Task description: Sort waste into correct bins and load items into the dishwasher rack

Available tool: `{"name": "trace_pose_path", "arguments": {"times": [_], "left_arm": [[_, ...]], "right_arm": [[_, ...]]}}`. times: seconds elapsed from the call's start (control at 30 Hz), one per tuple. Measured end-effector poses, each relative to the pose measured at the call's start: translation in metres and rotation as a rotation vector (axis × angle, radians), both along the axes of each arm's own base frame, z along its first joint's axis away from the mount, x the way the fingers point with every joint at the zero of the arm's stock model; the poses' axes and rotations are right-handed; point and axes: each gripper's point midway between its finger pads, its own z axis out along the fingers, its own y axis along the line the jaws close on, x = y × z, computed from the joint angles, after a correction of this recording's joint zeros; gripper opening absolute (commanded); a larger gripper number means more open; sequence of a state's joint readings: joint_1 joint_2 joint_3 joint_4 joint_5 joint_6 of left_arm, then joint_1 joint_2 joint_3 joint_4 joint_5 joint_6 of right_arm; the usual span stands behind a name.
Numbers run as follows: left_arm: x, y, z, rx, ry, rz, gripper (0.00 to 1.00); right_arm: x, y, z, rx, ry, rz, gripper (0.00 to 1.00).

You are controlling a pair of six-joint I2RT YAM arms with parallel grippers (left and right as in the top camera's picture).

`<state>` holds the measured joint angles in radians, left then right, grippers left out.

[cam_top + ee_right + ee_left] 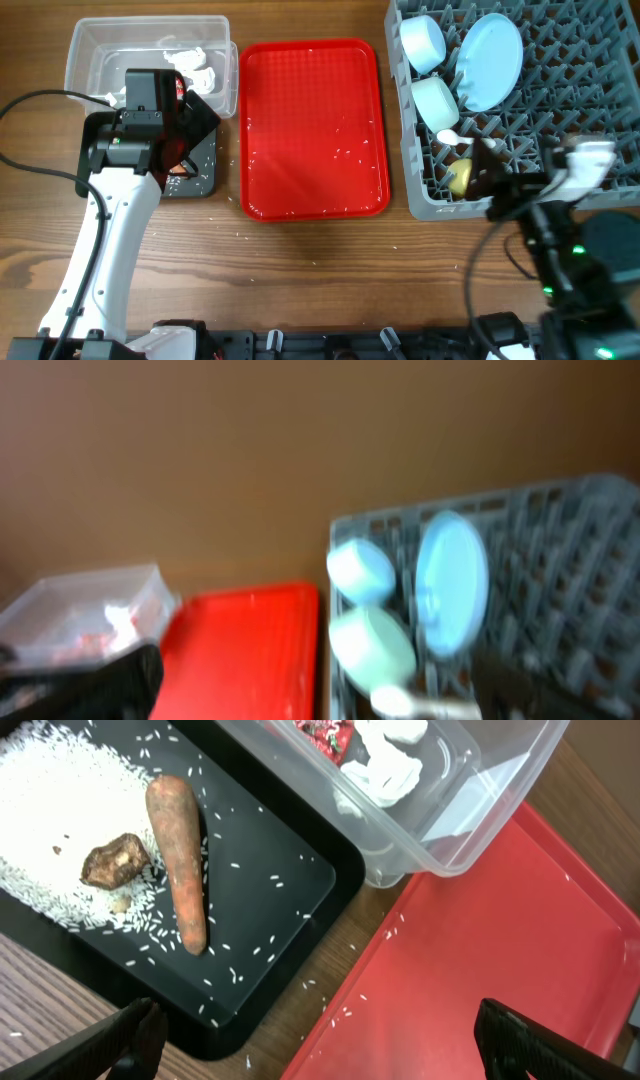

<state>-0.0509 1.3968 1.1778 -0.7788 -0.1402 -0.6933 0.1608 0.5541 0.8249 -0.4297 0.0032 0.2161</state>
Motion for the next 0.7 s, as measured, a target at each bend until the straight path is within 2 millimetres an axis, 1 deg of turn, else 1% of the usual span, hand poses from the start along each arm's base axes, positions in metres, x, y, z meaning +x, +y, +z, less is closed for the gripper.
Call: {"name": "trace_pose_path", "arguments": {"times": [0.07,0.1,0.2,0.23,0.27,0.4,0.5,0.53,0.63,0.7], "left_arm": [[0.000,0.000,0.000,-0.001,0.000,-0.001,1.00],[0.000,-0.001,0.000,-0.003,0.000,-0.002,1.00],[0.000,-0.001,0.000,-0.003,0.001,-0.002,1.00],[0.000,-0.001,0.000,-0.003,0.000,-0.002,1.00],[0.000,-0.001,0.000,-0.003,0.001,-0.002,1.00],[0.000,-0.001,0.000,-0.003,0.000,-0.002,1.00],[0.000,-0.001,0.000,-0.003,0.000,-0.002,1.00],[0.000,-0.001,0.000,-0.003,0.000,-0.002,1.00],[0.000,-0.001,0.000,-0.003,0.000,-0.002,1.00],[0.000,-0.001,0.000,-0.003,0.000,-0.002,1.00]], "right_arm": [[0.005,0.005,-0.036,-0.001,-0.065,0.027,1.00],[0.005,0.007,-0.057,-0.001,-0.078,0.035,1.00],[-0.003,0.008,-0.123,0.025,-0.053,0.047,1.00],[-0.007,0.008,-0.142,0.036,-0.041,0.047,1.00],[-0.008,0.008,-0.155,0.046,-0.030,0.047,1.00],[-0.012,0.007,-0.166,0.063,-0.065,0.047,1.00],[-0.012,0.008,-0.176,-0.002,-0.068,0.062,1.00],[-0.012,0.010,-0.174,-0.033,-0.085,0.076,1.00],[-0.014,0.014,-0.159,-0.092,-0.173,0.103,1.00],[-0.015,0.015,-0.157,-0.110,-0.189,0.111,1.00]]}}
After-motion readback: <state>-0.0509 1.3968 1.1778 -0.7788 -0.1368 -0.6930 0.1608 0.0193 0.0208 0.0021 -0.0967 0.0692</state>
